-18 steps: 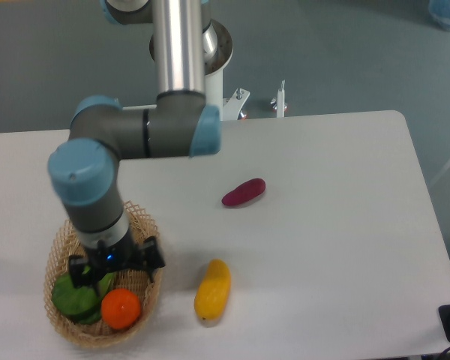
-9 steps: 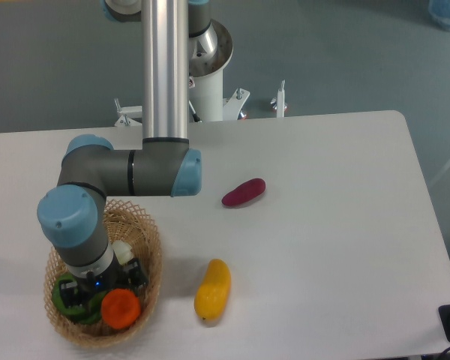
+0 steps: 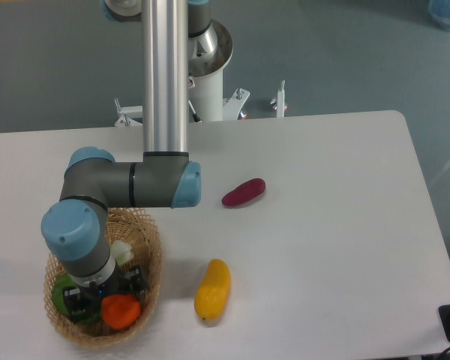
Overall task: Pick up the orange from the basket
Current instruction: 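Close the gripper around the orange inside the basket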
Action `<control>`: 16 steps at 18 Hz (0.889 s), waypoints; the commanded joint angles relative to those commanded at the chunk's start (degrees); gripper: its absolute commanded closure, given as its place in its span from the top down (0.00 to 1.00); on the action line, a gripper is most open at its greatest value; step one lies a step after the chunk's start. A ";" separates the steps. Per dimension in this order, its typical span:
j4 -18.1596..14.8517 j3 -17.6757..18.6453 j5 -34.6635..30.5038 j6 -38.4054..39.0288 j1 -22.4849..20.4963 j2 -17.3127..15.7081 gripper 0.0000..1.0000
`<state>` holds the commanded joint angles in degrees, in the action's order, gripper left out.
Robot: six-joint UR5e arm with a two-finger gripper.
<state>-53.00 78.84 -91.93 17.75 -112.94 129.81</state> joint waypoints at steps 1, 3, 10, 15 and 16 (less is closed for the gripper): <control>0.00 -0.09 -0.09 0.09 0.00 0.18 1.00; 0.00 -0.09 -0.09 0.00 0.00 0.18 1.00; 0.00 0.17 -0.09 -0.09 0.00 0.00 0.70; 0.09 0.00 0.09 -0.61 0.00 -0.78 0.67; 0.09 -0.09 0.26 -0.70 0.00 -1.31 0.67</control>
<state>-52.91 78.75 -91.67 17.05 -112.94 128.50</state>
